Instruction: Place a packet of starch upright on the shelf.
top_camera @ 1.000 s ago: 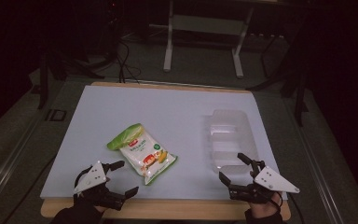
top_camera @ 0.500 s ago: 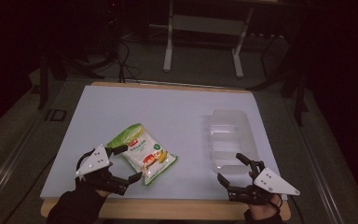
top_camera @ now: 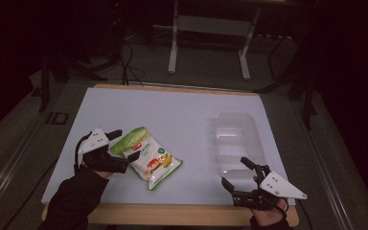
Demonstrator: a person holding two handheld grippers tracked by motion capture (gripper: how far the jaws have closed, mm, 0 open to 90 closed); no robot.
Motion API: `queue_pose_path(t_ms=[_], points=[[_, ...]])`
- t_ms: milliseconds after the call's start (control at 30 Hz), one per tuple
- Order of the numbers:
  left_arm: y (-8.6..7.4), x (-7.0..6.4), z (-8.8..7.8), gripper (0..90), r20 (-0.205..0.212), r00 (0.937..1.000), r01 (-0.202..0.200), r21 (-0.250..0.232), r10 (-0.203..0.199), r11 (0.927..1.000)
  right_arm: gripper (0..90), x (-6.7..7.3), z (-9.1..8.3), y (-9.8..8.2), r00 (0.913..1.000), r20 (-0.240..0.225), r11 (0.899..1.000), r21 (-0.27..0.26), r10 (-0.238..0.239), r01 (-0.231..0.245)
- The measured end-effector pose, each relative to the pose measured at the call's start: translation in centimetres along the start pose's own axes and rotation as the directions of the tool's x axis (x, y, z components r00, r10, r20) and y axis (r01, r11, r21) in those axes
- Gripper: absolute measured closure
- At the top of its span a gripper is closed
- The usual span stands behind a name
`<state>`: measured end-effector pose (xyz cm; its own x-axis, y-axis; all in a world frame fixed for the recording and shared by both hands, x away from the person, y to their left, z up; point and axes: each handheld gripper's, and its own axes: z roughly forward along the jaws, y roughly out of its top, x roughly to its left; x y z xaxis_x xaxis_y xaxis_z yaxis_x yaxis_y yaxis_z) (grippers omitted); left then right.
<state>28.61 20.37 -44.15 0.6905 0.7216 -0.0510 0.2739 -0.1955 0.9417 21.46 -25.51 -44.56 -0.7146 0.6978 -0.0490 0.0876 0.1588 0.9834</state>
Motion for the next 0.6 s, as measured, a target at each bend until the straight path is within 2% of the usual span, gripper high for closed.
queue_pose_path(t_ms=[67,167,267,300,433,600], points=[[-0.3,1.0,0.4,2.9,-0.011,0.9992,0.038,0.012,-0.037,0.9992,10.7,0.1,0.1,-0.1,1.0000,0.002,1.000,0.011,-0.005,0.005],[-0.8,2.4,1.1,2.9,-0.030,0.9974,0.067,0.046,-0.066,0.9966,10.7,0.1,0.2,-0.1,1.0000,-0.006,1.000,0.014,-0.001,0.001],[-1.1,2.8,1.2,2.9,-0.034,0.9964,0.079,0.053,-0.077,0.9955,10.7,0.1,0.2,-0.1,1.0000,-0.007,1.000,0.014,-0.003,0.003],[-2.2,4.3,2.1,2.9,-0.042,0.9907,0.133,0.086,-0.129,0.9874,10.7,0.1,0.2,-0.1,1.0000,-0.008,1.000,0.016,-0.005,0.005],[-3.6,5.4,2.8,2.9,-0.065,0.9858,0.162,0.125,-0.155,0.9788,10.7,0.1,0.2,-0.1,0.9999,-0.011,1.000,0.019,-0.003,0.003],[-5.0,6.6,4.0,2.9,-0.092,0.9758,0.212,0.174,-0.198,0.9618,10.7,0.2,0.4,-0.2,0.9999,-0.015,1.000,0.030,-0.008,0.008]])
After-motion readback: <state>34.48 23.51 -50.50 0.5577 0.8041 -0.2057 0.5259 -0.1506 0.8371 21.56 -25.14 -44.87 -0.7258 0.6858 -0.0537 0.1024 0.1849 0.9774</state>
